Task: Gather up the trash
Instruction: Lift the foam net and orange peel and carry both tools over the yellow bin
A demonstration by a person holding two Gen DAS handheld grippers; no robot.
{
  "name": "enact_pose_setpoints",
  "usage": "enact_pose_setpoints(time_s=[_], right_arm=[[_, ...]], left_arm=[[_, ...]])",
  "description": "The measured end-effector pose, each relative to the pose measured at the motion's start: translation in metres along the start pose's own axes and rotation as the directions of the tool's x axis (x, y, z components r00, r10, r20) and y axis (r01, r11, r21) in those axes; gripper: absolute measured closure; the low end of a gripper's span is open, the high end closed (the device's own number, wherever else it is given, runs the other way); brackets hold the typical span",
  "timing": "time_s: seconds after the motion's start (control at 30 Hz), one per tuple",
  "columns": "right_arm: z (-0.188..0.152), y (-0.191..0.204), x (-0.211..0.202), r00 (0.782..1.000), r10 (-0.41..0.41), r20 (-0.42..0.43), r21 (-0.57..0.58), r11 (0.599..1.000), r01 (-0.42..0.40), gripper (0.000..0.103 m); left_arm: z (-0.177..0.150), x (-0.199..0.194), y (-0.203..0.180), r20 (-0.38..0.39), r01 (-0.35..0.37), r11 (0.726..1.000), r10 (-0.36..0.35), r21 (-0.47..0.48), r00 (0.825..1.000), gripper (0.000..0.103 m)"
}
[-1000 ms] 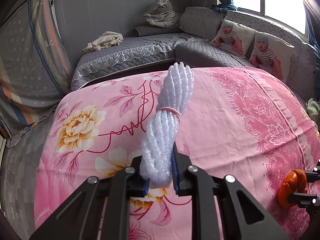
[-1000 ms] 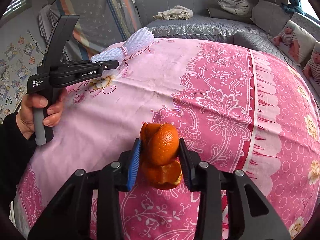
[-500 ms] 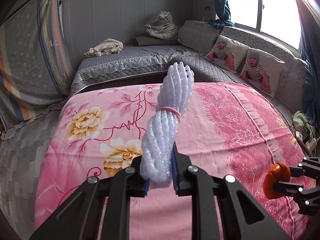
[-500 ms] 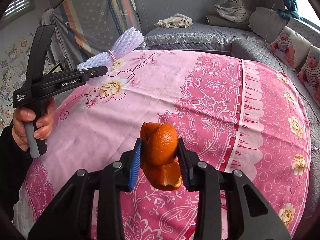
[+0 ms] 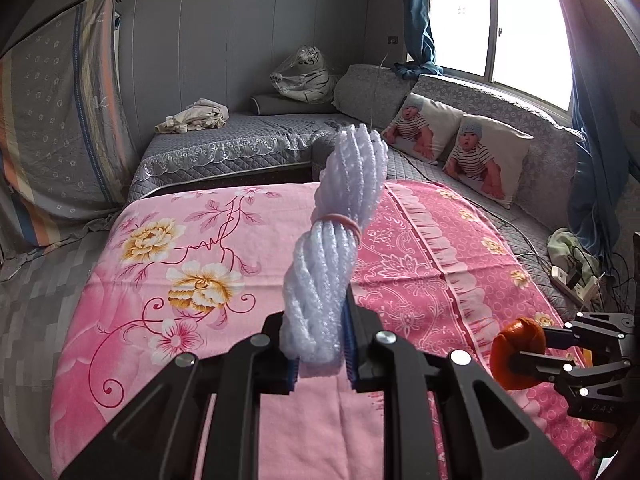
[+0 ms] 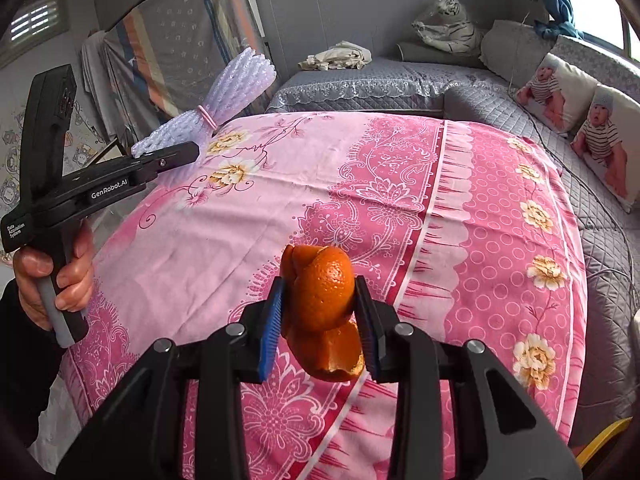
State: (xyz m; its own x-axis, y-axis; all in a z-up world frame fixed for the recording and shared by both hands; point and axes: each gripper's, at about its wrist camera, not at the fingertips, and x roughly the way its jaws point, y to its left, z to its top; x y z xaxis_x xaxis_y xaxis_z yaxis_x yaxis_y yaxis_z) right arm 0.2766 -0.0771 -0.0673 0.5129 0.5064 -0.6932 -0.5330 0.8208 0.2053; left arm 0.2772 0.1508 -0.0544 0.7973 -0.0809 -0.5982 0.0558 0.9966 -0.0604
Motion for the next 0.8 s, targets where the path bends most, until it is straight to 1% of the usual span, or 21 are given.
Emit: enact_pose_setpoints(time_s=[0.07, 0.13, 0.2, 0.33, 0.4, 0.57, 0.63, 0.8], right_arm=[[-0.006, -0.003, -0.014, 1.000, -0.005, 0.016, 0.007, 1.000, 0.004, 0.071], [-0.011, -0.008, -0.027, 0.999, -0.013, 0.032, 0.016, 1.000, 0.013, 0.071], [-0.016, -0.014, -0.040, 0.999, -0.022, 0.048, 0.028, 0.999, 0.021, 0.071], [-0.029, -0.029, -0.066, 0.996, -0.049, 0.073, 0.055, 0.997, 0.045, 0.071], [-0.037, -0.037, -0.076, 0.995, -0.061, 0.080, 0.072, 0.996, 0.055, 0.071], [-0.057, -0.056, -0.101, 0.990, -0.103, 0.101, 0.122, 0.988, 0.091, 0.071], [-0.065, -0.066, -0.112, 0.987, -0.119, 0.111, 0.144, 0.984, 0.102, 0.071], [-0.085, -0.091, -0.139, 0.976, -0.171, 0.138, 0.214, 0.967, 0.139, 0.071]], left_arm=[[-0.001, -0.010, -0.015, 0.012, 0.023, 1.000, -0.023, 0.012, 1.000, 0.087], [-0.002, -0.020, -0.030, 0.022, 0.027, 0.999, -0.027, 0.025, 0.999, 0.087], [-0.003, -0.029, -0.045, 0.029, 0.065, 0.997, -0.066, 0.033, 0.997, 0.087], [-0.003, -0.045, -0.072, 0.044, 0.102, 0.994, -0.104, 0.048, 0.994, 0.087], [-0.005, -0.052, -0.088, 0.049, 0.107, 0.992, -0.110, 0.064, 0.993, 0.086], [-0.008, -0.060, -0.120, 0.042, 0.160, 0.984, -0.164, 0.081, 0.986, 0.086], [-0.010, -0.063, -0.133, 0.045, 0.169, 0.981, -0.173, 0.091, 0.984, 0.086], [-0.015, -0.069, -0.168, 0.038, 0.221, 0.967, -0.227, 0.129, 0.973, 0.086]])
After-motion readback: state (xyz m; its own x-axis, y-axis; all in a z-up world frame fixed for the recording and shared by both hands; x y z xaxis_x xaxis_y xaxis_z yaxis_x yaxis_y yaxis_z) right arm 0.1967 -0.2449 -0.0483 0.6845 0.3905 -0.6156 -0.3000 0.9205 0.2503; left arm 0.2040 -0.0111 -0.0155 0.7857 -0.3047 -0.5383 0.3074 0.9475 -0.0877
